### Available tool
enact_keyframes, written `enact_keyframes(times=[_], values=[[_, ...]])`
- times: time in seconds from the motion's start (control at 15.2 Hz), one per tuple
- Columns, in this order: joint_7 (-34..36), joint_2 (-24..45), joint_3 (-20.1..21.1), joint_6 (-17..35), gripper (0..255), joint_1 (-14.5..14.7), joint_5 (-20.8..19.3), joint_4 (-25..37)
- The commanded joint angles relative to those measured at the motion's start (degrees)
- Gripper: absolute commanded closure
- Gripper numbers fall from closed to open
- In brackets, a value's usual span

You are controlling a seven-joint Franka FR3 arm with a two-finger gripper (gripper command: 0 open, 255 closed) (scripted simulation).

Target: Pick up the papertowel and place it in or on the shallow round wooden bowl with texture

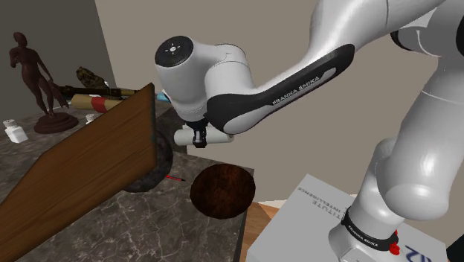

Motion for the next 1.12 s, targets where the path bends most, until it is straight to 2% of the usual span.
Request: enact_keyframes(times=[0.0,0.59,1.06], values=[[0.83,-3.34,0.95,-0.66,255,1.02,1.83,-3.01],[4.37,-16.73,5.29,-4.98,255,7.43,11.05,-13.64],[7.53,-14.63,5.96,-1.43,255,7.11,9.54,-16.29]])
